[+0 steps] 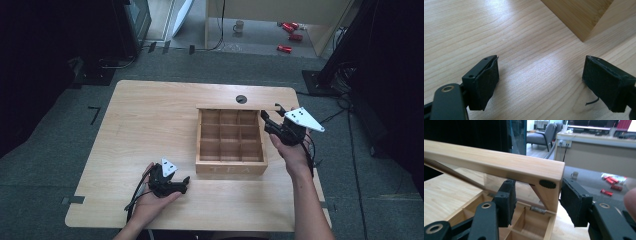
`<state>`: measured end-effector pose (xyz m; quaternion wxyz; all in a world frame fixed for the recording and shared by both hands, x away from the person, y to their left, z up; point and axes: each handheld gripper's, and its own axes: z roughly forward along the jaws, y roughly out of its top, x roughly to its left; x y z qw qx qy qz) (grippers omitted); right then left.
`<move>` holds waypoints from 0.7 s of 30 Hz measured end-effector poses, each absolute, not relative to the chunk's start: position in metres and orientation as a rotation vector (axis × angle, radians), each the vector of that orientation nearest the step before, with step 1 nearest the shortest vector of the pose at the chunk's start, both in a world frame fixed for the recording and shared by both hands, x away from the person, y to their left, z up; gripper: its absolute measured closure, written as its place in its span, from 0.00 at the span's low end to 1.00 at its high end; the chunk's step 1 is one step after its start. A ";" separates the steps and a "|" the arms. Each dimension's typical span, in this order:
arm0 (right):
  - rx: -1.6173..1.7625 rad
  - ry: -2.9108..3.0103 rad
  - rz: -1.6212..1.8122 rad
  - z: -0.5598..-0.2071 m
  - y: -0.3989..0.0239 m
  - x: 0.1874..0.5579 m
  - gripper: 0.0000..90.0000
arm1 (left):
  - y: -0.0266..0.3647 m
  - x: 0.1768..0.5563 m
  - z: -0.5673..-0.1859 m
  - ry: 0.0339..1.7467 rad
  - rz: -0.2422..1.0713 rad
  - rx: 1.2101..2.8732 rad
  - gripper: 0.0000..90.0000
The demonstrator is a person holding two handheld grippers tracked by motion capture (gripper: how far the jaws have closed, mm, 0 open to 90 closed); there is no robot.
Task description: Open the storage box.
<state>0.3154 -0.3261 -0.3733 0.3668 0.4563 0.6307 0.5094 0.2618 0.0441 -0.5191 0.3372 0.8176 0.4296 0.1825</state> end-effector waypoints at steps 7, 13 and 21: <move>1.189 1.656 1.338 -0.375 -0.332 0.331 0.54 | 0.044 0.262 -0.519 1.117 0.474 2.135 0.16; 1.161 1.694 1.351 -0.382 -0.338 0.346 0.49 | 0.044 0.262 -0.519 1.118 0.471 2.135 0.16; 1.097 1.694 1.376 -0.375 -0.340 0.346 0.52 | 0.044 0.262 -0.519 1.120 0.473 2.132 0.16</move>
